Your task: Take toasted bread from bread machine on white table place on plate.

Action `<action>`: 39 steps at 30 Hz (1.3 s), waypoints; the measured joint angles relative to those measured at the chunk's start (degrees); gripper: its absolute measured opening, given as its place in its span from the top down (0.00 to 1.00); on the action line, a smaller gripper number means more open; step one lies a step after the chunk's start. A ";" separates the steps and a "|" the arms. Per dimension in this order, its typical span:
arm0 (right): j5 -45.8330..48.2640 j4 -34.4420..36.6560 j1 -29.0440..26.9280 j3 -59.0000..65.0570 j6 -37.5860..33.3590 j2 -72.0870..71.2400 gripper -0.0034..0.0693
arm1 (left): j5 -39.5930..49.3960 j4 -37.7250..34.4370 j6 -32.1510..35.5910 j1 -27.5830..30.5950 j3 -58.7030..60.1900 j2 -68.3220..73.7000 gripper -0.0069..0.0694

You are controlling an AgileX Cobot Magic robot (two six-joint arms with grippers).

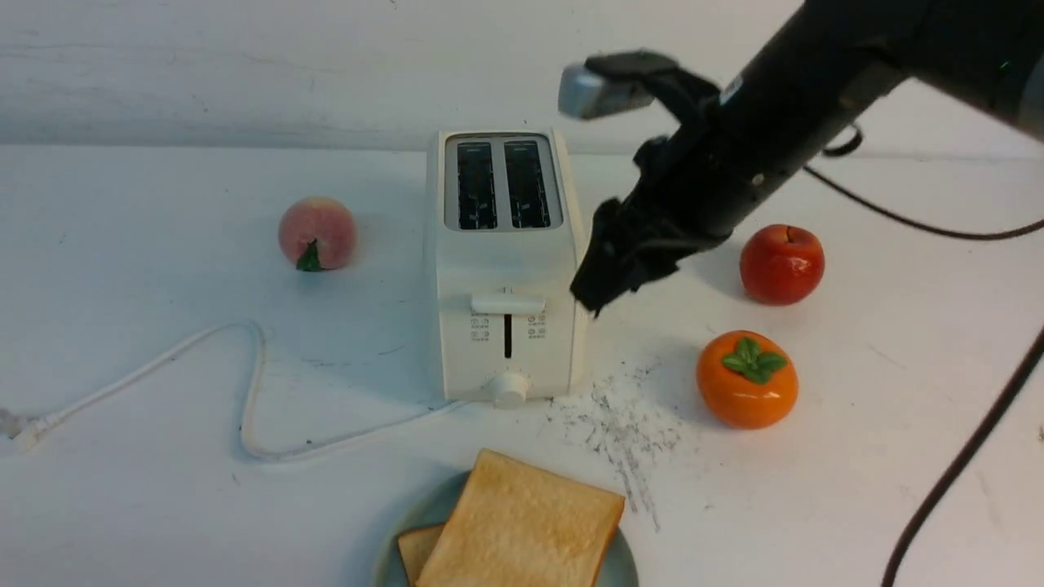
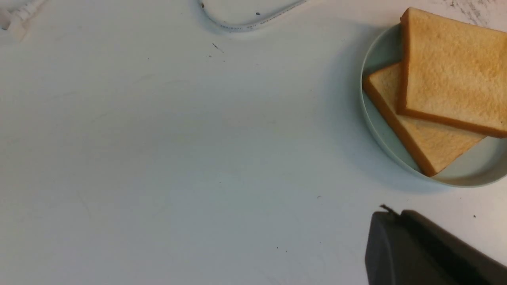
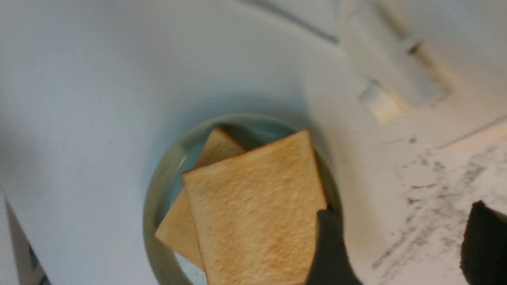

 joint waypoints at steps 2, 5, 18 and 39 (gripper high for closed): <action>0.24 -3.39 0.00 -2.25 6.74 -4.07 0.57 | -0.72 0.00 0.00 0.00 0.00 0.00 0.92; 1.03 -5.92 0.00 -2.90 9.43 -11.07 0.80 | -2.19 0.00 0.00 0.00 0.00 0.00 0.92; -2.54 -11.98 0.00 10.63 14.38 -40.79 0.96 | -13.55 0.00 0.00 0.00 0.00 0.00 0.92; -77.70 -14.53 0.00 96.25 20.70 -102.11 0.96 | -16.34 0.00 0.00 0.00 0.07 0.00 0.91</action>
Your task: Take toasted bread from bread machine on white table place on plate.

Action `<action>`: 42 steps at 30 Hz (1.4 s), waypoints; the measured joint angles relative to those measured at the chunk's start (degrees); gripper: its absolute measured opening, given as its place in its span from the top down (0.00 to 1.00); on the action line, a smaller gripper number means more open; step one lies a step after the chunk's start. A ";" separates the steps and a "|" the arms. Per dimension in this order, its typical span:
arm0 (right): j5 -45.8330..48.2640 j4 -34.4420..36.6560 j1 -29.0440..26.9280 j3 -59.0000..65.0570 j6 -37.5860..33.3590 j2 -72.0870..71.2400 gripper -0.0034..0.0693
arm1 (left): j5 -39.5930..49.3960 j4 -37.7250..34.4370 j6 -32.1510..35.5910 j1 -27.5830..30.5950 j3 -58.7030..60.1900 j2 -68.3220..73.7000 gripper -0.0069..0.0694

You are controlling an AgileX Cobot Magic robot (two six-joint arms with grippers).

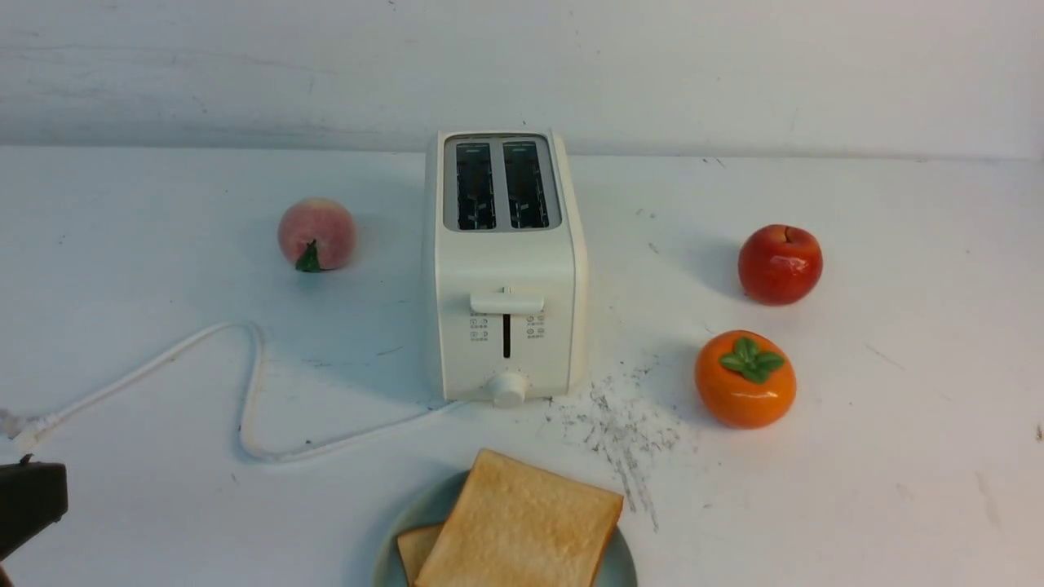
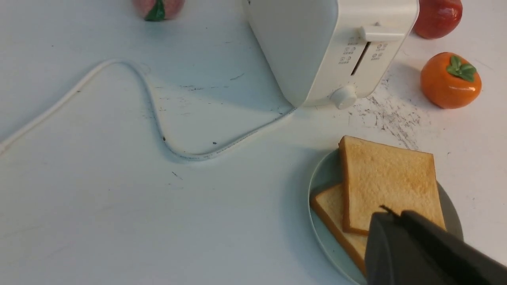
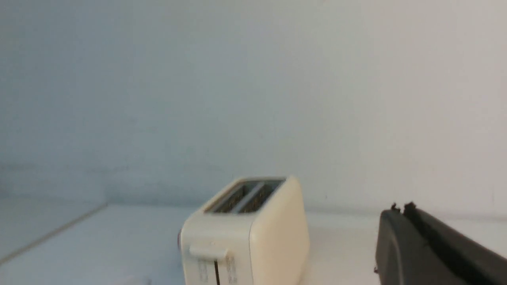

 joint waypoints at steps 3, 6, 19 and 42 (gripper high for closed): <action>-6.42 0.05 0.00 2.48 0.00 -2.81 0.96 | -0.58 0.00 0.00 0.00 0.00 0.00 0.91; -14.66 0.11 0.00 4.43 0.00 -3.95 0.95 | -1.76 0.07 0.00 0.00 0.00 0.00 0.91; -18.62 0.23 0.00 4.75 0.00 -3.95 0.95 | -2.24 -0.26 0.00 0.00 0.00 0.00 0.89; -18.62 0.41 0.00 4.75 0.06 -3.95 0.92 | -20.02 -2.43 0.06 15.28 22.19 -17.07 0.86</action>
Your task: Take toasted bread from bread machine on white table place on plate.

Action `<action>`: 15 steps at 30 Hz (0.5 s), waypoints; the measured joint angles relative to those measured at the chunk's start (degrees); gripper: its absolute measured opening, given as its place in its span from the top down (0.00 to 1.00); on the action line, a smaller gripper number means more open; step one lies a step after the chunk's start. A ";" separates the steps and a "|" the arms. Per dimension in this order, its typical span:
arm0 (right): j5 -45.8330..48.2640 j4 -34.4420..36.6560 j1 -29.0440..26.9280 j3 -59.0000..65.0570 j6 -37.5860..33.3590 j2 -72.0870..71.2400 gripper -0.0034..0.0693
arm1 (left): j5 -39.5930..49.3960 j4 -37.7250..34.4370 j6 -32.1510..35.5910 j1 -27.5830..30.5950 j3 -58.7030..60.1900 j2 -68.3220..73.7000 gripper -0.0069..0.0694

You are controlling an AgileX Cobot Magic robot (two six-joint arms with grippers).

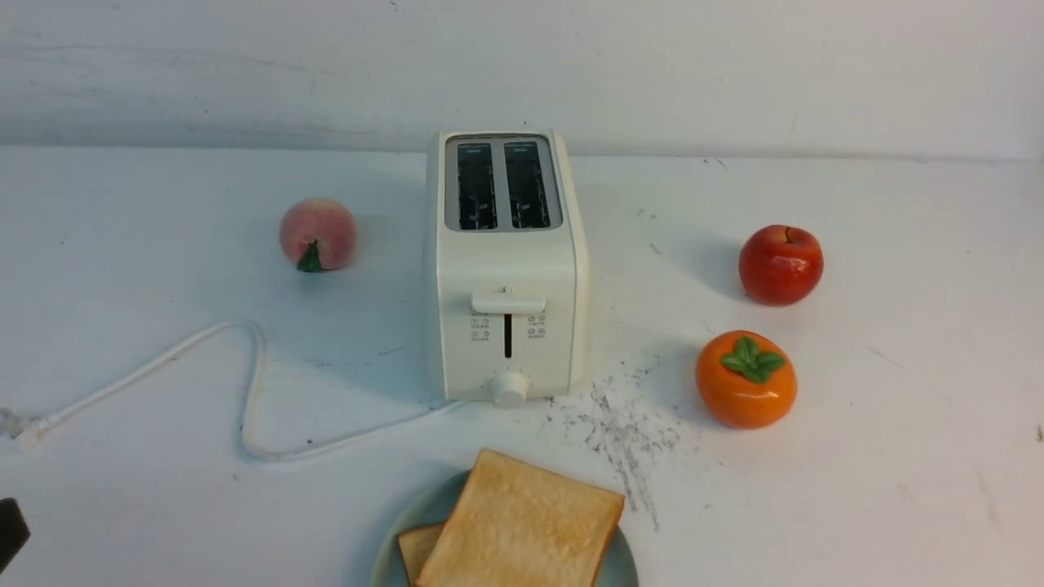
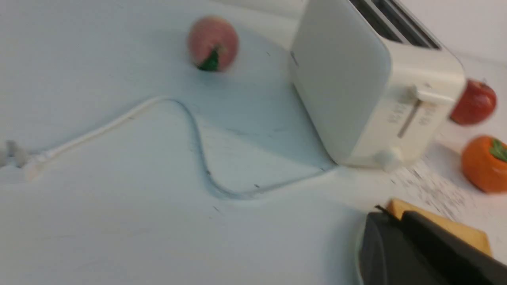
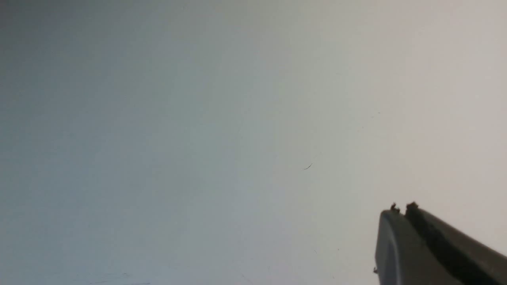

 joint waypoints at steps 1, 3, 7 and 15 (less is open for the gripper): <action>0.00 0.00 0.00 0.00 0.00 0.00 0.92 | -1.71 -0.05 0.00 1.71 2.38 -1.69 0.86; 0.00 0.00 0.00 0.00 0.00 0.00 0.92 | -4.51 -0.05 0.00 5.76 8.32 -5.96 0.86; 0.00 0.00 0.00 0.00 0.00 0.00 0.91 | -5.54 -0.05 0.00 9.03 14.29 -9.79 0.86; -0.04 0.00 0.00 0.00 0.00 0.00 0.91 | -1.58 -0.17 0.00 9.42 17.17 -10.30 0.85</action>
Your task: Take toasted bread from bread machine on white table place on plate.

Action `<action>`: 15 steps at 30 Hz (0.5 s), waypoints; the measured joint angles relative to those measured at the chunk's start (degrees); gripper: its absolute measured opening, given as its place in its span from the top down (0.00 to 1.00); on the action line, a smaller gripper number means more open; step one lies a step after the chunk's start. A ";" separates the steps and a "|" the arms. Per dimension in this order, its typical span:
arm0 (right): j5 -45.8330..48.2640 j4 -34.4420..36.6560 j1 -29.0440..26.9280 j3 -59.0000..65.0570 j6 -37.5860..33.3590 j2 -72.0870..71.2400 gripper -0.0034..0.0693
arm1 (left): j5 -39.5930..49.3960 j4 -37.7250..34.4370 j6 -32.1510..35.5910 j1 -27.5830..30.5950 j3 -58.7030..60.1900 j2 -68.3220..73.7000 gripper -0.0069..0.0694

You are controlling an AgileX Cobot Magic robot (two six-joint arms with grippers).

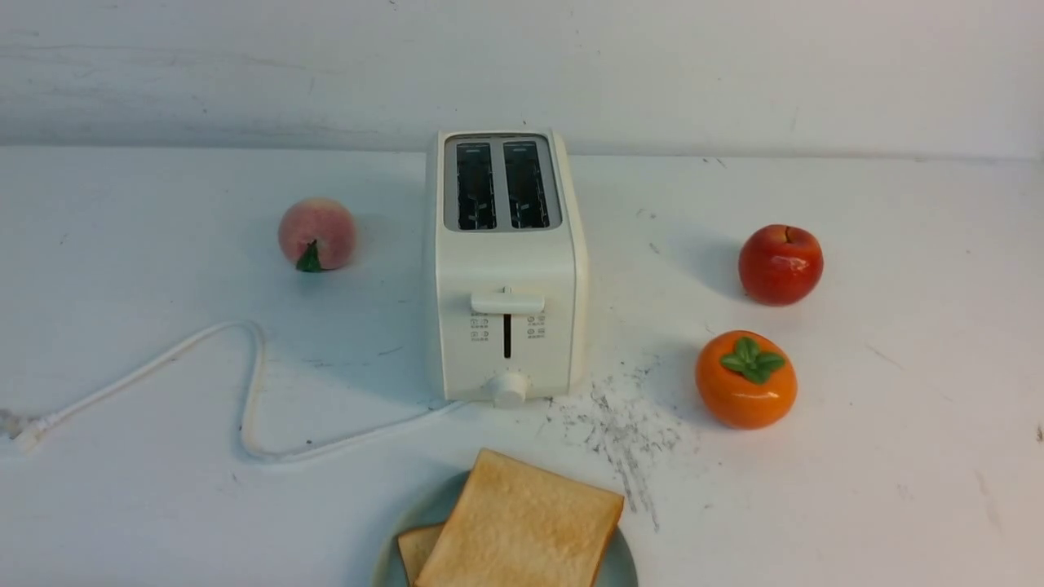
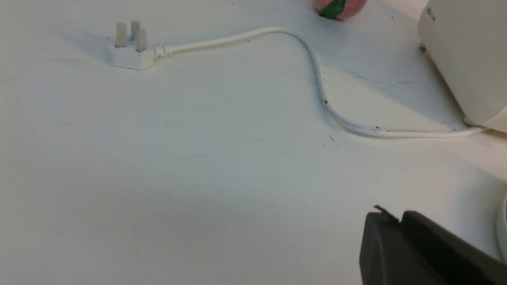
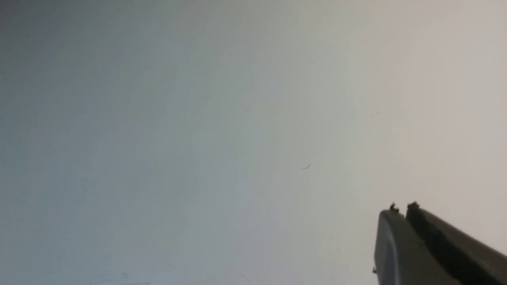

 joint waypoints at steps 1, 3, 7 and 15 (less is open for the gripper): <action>0.00 0.00 0.00 0.00 0.00 0.00 0.91 | 0.00 -0.05 0.00 0.00 0.00 0.00 0.84; 0.00 0.00 0.00 0.00 0.00 0.00 0.90 | 0.05 -0.04 0.00 0.00 0.00 0.00 0.84; 0.00 0.00 0.00 0.00 0.00 0.00 0.90 | 0.06 -0.04 0.00 0.00 0.00 0.00 0.83; 0.00 0.00 0.00 0.00 0.00 0.00 0.89 | 0.17 -0.04 0.00 0.00 0.00 0.00 0.82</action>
